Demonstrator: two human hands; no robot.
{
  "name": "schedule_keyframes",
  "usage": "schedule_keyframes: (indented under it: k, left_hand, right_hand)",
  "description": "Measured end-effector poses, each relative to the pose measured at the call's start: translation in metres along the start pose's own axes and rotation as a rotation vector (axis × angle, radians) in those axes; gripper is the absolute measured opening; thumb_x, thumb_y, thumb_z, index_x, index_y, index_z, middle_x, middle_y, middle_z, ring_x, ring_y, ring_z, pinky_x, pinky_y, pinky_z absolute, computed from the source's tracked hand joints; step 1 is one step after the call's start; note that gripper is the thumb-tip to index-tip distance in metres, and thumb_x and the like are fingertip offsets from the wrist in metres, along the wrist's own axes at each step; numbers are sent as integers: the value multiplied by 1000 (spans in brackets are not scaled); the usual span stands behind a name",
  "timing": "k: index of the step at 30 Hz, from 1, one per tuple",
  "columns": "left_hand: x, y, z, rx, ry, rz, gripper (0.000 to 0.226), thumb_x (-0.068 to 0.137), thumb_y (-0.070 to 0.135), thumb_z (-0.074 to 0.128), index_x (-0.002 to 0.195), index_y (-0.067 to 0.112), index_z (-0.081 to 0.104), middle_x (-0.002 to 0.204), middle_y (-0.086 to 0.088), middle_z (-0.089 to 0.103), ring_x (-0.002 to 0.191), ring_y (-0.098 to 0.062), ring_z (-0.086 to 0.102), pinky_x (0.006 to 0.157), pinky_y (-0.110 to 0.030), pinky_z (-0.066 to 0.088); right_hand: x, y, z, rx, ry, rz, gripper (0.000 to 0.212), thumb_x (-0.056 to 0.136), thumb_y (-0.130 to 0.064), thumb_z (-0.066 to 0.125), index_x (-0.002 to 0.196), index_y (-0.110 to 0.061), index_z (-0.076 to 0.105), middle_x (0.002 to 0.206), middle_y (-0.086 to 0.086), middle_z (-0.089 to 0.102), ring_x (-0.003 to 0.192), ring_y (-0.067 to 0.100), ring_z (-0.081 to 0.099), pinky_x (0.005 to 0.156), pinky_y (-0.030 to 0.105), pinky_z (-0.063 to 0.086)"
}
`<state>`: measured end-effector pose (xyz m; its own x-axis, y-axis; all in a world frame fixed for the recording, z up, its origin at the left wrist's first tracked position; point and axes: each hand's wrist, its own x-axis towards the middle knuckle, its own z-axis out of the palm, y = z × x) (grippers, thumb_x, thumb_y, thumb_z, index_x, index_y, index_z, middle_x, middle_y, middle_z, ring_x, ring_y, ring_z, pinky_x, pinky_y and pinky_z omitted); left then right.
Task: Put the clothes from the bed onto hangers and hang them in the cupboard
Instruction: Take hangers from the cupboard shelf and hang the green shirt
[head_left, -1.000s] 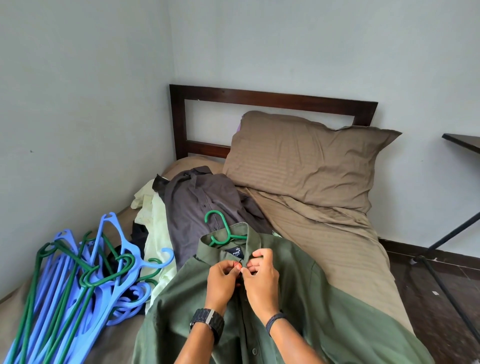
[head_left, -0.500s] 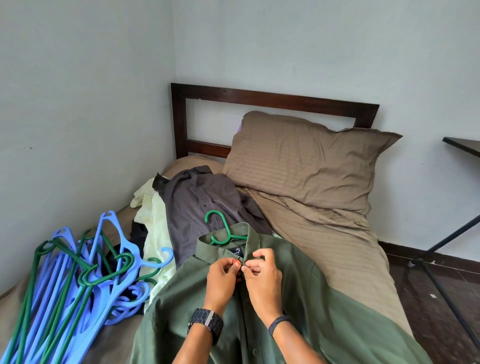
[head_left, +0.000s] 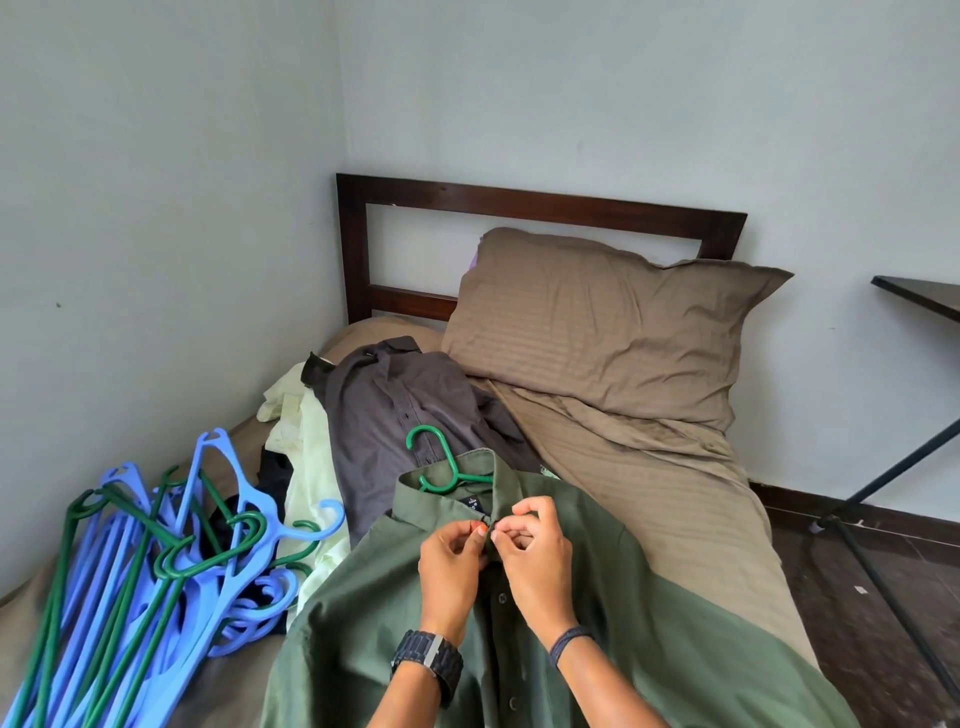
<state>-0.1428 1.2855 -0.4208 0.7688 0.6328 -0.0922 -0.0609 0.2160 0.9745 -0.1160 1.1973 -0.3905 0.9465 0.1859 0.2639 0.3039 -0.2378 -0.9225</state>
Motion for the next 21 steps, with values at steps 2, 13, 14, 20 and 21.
schedule_keyframes:
  k: [2,13,14,20,21]
  left_hand:
    - [-2,1,2,-5,5,12,17,94,6,56,83,4,69,83,-20,71,82,-28,67,80,-44,57]
    - [-6,11,0,-26,-35,23,15,90,3,60,81,3,71,78,-16,72,76,-25,66,76,-42,54]
    - [-5,11,0,-27,-42,20,17,90,2,59,79,3,71,77,-16,72,75,-26,65,77,-44,54]
    - [2,10,-2,14,-84,-1,26,95,6,53,74,5,69,72,-12,64,73,-23,55,72,-38,47]
    - [3,8,-2,23,-91,-6,28,96,7,52,72,6,68,72,-13,62,73,-23,53,72,-39,46]
  right_hand:
    - [0,-1,-1,14,11,4,33,78,6,68,92,-17,48,72,-4,69,67,-2,62,60,4,40]
    - [-5,-4,0,-28,35,-81,49,79,6,68,91,-34,41,74,-4,65,71,8,63,66,14,49]
    - [-5,-4,-1,-25,32,-84,49,79,6,68,91,-34,42,74,-4,65,71,7,63,67,14,49]
    - [-3,-3,-1,61,48,27,38,78,2,70,96,-22,47,75,-5,70,71,1,65,68,9,47]
    - [-2,-2,0,101,48,81,36,78,1,71,96,-20,48,76,-5,71,71,0,65,68,10,47]
